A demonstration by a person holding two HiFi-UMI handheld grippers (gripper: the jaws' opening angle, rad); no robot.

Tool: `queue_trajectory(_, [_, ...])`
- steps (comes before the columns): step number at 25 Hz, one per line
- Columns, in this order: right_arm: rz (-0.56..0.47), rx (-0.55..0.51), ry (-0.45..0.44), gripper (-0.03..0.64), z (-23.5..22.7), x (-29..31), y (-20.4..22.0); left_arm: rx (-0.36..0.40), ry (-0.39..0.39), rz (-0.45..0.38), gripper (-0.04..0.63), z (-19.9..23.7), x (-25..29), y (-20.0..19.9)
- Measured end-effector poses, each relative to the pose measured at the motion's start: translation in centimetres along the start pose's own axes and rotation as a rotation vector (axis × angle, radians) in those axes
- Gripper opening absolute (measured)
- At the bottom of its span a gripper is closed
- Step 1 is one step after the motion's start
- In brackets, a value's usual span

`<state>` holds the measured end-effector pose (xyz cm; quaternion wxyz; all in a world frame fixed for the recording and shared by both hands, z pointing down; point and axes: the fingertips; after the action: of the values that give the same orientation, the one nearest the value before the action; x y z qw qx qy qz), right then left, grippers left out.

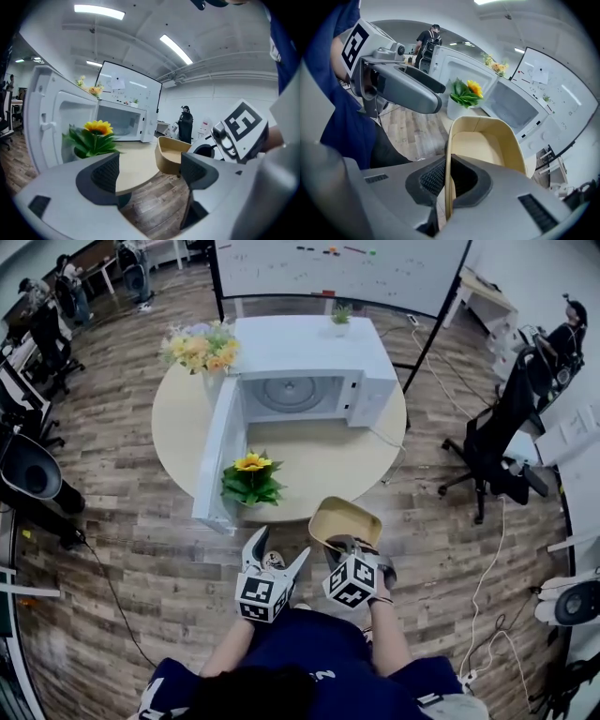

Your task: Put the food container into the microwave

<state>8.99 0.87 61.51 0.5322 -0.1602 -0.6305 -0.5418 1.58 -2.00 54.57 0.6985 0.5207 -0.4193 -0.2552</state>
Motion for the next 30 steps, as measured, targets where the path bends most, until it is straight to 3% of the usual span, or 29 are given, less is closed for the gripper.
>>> queue_trajectory(9, [-0.001, 0.048, 0.043, 0.012, -9.1, 1.4, -3.0, 0.059, 0.051, -0.021, 0.394, 1.9, 7.5, -6.6])
queue_trajectory(12, [0.003, 0.055, 0.046, 0.012, -11.3, 2.1, -3.7, 0.042, 0.051, -0.043, 0.394, 3.0, 9.3, -8.5])
queue_trajectory(17, [0.009, 0.063, 0.036, 0.012, -13.7, 3.3, -4.7, 0.044, 0.037, -0.025, 0.394, 5.2, 11.8, -9.2])
queue_trajectory(24, [0.001, 0.012, -0.016, 0.012, -16.5, 4.8, -6.3, 0.031, -0.011, -0.016, 0.394, 6.8, 13.7, -10.3])
queue_trajectory(30, [-0.013, -0.108, -0.086, 0.012, -19.4, 5.5, -7.5, -0.03, -0.126, -0.009, 0.394, 8.0, 16.1, -10.9])
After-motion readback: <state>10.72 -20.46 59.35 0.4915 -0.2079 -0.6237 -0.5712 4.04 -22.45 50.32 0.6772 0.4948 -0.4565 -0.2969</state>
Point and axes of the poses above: the fingertips, and each gripper's own axes: x forward along the fingers, z to its left, y out of its underside, and after that the axes turned 10 degrees about -y, right-handed
